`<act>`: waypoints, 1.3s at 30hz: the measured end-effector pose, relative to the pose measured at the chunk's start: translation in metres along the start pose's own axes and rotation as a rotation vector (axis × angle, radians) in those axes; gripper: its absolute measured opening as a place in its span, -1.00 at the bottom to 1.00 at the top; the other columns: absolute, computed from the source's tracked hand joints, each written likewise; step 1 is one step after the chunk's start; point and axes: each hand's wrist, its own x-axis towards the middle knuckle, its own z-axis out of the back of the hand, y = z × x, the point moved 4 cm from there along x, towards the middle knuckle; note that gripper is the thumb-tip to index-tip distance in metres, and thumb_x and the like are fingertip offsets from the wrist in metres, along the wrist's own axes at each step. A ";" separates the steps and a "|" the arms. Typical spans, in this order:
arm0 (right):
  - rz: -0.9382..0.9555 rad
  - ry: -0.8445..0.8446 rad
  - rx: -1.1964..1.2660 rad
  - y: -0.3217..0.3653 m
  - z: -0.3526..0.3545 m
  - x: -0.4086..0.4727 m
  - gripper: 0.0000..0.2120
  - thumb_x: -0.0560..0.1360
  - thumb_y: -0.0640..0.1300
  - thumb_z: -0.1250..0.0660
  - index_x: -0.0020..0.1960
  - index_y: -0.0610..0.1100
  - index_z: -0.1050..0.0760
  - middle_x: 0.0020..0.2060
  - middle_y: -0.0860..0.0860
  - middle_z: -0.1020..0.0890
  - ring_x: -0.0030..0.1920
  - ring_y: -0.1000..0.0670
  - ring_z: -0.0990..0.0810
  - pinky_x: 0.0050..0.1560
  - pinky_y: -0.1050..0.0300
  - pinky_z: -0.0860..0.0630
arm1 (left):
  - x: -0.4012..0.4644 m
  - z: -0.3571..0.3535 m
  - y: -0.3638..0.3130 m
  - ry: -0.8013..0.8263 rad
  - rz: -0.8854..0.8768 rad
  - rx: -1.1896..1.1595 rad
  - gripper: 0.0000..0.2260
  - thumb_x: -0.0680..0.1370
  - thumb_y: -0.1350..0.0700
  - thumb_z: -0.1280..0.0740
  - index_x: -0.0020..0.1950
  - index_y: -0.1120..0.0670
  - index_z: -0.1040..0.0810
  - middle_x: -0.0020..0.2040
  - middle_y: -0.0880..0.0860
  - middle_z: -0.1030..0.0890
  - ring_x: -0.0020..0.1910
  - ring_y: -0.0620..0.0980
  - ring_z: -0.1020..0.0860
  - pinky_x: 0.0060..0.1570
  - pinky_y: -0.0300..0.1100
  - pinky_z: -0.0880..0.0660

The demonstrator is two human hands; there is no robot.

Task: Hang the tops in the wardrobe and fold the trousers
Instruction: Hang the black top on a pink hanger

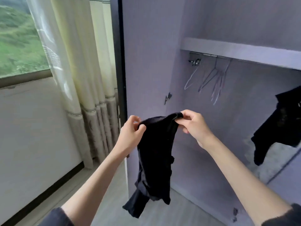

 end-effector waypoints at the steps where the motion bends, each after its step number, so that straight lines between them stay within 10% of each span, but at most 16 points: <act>1: -0.014 -0.010 -0.011 -0.006 0.014 0.001 -0.81 0.50 -0.34 -0.29 -0.23 -0.12 -0.50 -0.45 0.12 -0.54 -0.48 0.22 -0.49 -0.46 0.40 -0.28 | 0.009 -0.010 -0.007 0.041 0.003 -0.006 -0.95 0.53 0.21 -0.22 -0.07 0.07 -0.39 -0.42 -0.07 -0.38 -0.54 -0.15 -0.23 -0.47 -0.28 -0.23; 8: -0.173 0.058 -0.188 -0.052 0.078 0.014 -0.79 0.50 -0.35 -0.23 -0.11 -0.06 -0.49 -0.24 0.01 -0.52 -0.27 0.09 -0.44 -0.30 0.27 -0.34 | 0.041 -0.080 -0.061 0.247 -0.118 0.087 -0.91 0.53 0.13 -0.31 -0.04 0.14 -0.53 -0.21 0.10 -0.66 -0.34 -0.05 -0.44 -0.32 -0.29 -0.37; 14: -0.154 0.442 -0.314 -0.075 0.090 0.021 -0.68 0.47 -0.11 -0.41 0.18 -0.08 -0.42 0.06 0.02 -0.58 0.10 0.06 -0.54 0.11 0.24 -0.44 | 0.065 -0.145 -0.102 0.317 -0.207 0.178 -0.89 0.52 0.11 -0.33 -0.10 0.15 -0.54 -0.27 0.06 -0.63 -0.31 -0.09 -0.49 -0.31 -0.36 -0.41; 18: -0.043 0.167 -0.356 -0.091 0.125 0.044 -0.77 0.57 -0.11 -0.24 -0.09 -0.29 -0.48 -0.21 -0.22 -0.58 -0.20 0.03 -0.45 -0.20 0.11 -0.32 | 0.078 -0.182 -0.113 0.334 -0.266 0.217 -0.91 0.52 0.17 -0.29 -0.16 0.01 -0.48 -0.38 -0.13 -0.53 -0.43 -0.28 -0.45 -0.41 -0.48 -0.32; 21: -0.031 0.091 -0.437 -0.098 0.166 0.052 -0.63 0.57 -0.08 -0.26 -0.36 -0.19 -0.29 -0.46 0.01 -0.30 -0.41 0.09 -0.23 -0.36 0.19 -0.14 | 0.095 -0.196 -0.103 0.306 -0.247 0.308 -0.91 0.51 0.20 -0.26 -0.05 0.04 -0.51 -0.29 -0.03 -0.56 -0.34 -0.13 -0.48 -0.38 -0.41 -0.36; 27: -0.019 0.071 -0.461 -0.105 0.207 0.071 -0.55 0.50 -0.03 -0.35 -0.29 -0.41 -0.36 -0.39 -0.13 -0.20 -0.38 0.03 -0.14 -0.33 0.13 -0.06 | 0.120 -0.227 -0.064 0.312 -0.164 0.408 -0.82 0.52 0.25 -0.23 0.06 0.08 -0.53 -0.14 0.06 -0.59 -0.17 0.07 -0.51 -0.19 -0.20 -0.41; 31: -0.117 -0.094 -0.233 -0.112 0.231 0.093 -0.84 0.48 -0.13 -0.38 -0.18 -0.22 -0.63 -0.37 -0.08 -0.59 -0.33 0.09 -0.48 -0.30 0.34 -0.35 | 0.150 -0.235 -0.039 0.313 -0.106 0.454 -0.77 0.50 0.28 -0.22 0.10 0.11 -0.54 -0.02 0.08 -0.62 -0.02 0.11 -0.54 -0.06 -0.17 -0.44; 35: -0.212 -0.269 -0.195 -0.128 0.264 0.120 -0.70 0.47 -0.16 -0.35 -0.11 -0.45 -0.48 -0.29 -0.32 -0.44 -0.24 0.00 -0.37 -0.17 0.14 -0.24 | 0.182 -0.243 -0.007 0.326 -0.026 0.503 -0.77 0.50 0.26 -0.23 0.11 0.10 -0.56 0.03 0.10 -0.62 0.05 0.12 -0.53 -0.02 -0.16 -0.41; 39: -0.299 -0.360 -0.152 -0.144 0.288 0.142 -0.84 0.49 -0.15 -0.34 -0.22 -0.17 -0.42 -0.29 -0.08 -0.34 -0.24 -0.03 -0.29 -0.17 0.12 -0.16 | 0.222 -0.259 0.010 0.345 0.009 0.506 -0.81 0.51 0.24 -0.26 0.08 0.10 -0.56 -0.04 0.07 -0.60 0.01 0.11 -0.54 -0.05 -0.18 -0.41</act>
